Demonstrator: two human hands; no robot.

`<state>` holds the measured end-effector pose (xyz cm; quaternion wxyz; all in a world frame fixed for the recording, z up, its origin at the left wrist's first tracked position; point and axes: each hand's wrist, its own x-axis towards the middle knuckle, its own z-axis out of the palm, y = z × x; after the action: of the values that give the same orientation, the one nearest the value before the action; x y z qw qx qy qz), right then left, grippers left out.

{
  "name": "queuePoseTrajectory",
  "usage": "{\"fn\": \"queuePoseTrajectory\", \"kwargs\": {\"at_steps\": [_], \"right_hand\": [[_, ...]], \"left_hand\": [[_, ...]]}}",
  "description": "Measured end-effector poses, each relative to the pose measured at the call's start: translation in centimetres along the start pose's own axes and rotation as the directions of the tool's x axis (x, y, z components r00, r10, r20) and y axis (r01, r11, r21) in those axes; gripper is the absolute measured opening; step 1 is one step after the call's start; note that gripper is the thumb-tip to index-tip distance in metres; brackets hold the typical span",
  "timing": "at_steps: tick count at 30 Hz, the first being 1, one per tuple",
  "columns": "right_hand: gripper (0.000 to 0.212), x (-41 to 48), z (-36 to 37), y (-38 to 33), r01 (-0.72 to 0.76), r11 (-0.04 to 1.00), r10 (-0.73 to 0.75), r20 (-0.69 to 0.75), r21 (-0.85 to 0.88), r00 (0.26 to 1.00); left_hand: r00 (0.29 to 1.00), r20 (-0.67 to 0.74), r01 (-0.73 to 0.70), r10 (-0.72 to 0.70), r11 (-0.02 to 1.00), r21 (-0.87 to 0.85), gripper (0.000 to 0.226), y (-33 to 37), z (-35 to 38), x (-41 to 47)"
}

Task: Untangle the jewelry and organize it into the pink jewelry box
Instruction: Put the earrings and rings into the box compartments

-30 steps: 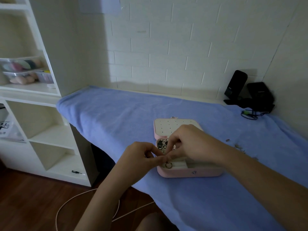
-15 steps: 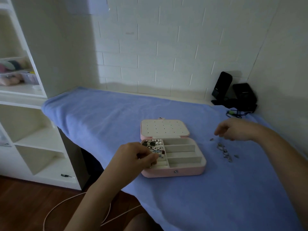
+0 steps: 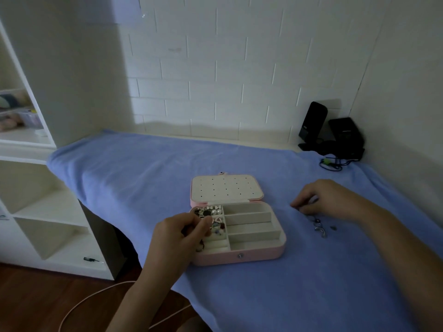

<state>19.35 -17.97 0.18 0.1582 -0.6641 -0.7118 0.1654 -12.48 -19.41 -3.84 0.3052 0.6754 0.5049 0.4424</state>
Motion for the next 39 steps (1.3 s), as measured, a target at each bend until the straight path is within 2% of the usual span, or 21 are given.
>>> {"fn": "queuePoseTrajectory", "kwargs": {"at_steps": [3,7,11,16,18,21,24,26,29,31,33,36,39], "right_hand": [[0.015,-0.1,0.0,-0.5,-0.009,0.999,0.009,0.004,0.036,1.0],[0.015,-0.1,0.1,-0.8,-0.013,1.0,0.013,0.001,-0.012,1.0],[0.015,0.0,-0.1,-1.0,-0.023,0.999,0.021,-0.05,-0.03,0.999],[0.016,-0.4,-0.5,-2.8,0.075,0.978,-0.027,-0.239,0.194,0.971],[0.012,-1.0,-0.6,-4.8,0.123,0.907,-0.008,-0.276,0.402,0.961],[0.007,-2.0,0.0,-8.3,0.152,0.683,-0.021,-0.188,0.715,0.982],[0.01,-2.6,1.1,-10.6,0.115,0.536,-0.126,-0.056,0.836,0.99],[0.017,-2.6,2.0,-11.2,0.082,0.488,-0.179,0.008,0.869,0.984],[0.015,-2.6,2.8,-11.6,0.023,0.434,-0.184,0.063,0.901,0.981],[0.011,-2.6,3.2,-11.7,0.015,0.456,-0.179,0.074,0.89,0.981],[0.008,-2.6,3.3,-11.9,0.027,0.527,-0.176,0.078,0.85,0.981],[0.007,-2.8,3.2,-12.4,0.075,0.675,-0.184,0.069,0.734,0.981],[0.002,-2.7,3.4,-13.1,0.168,0.837,-0.222,0.043,0.521,0.974]], "left_hand": [[1.0,0.006,-0.005,0.005,1.0,-0.003,0.03,0.1,0.0,0.0],[0.999,0.041,0.008,-0.006,0.999,-0.049,0.032,0.1,-0.5,0.2],[0.996,0.084,0.051,-0.038,0.986,-0.159,0.032,0.0,-1.1,0.4],[0.994,0.107,0.055,-0.034,0.979,-0.195,0.032,0.2,-1.4,0.5],[0.994,0.105,0.047,-0.025,0.975,-0.218,0.029,0.6,-1.5,0.6],[0.992,0.12,-0.007,0.036,0.972,-0.236,0.018,1.3,-1.5,0.7],[0.984,0.138,-0.075,0.111,0.968,-0.241,0.01,2.5,-1.3,0.4],[0.976,0.161,-0.104,0.145,0.965,-0.24,0.017,3.2,-1.0,0.2],[0.967,0.188,-0.126,0.174,0.962,-0.243,0.02,3.9,-0.7,0.2],[0.967,0.19,-0.115,0.167,0.959,-0.26,0.019,3.8,-0.5,0.3],[0.965,0.196,-0.12,0.172,0.959,-0.255,0.019,3.5,-0.4,0.2],[0.966,0.195,-0.122,0.17,0.964,-0.235,0.016,2.9,-0.7,-0.1],[0.99,0.104,-0.073,0.095,0.977,-0.198,0.005,1.6,-1.5,-0.1]]}}
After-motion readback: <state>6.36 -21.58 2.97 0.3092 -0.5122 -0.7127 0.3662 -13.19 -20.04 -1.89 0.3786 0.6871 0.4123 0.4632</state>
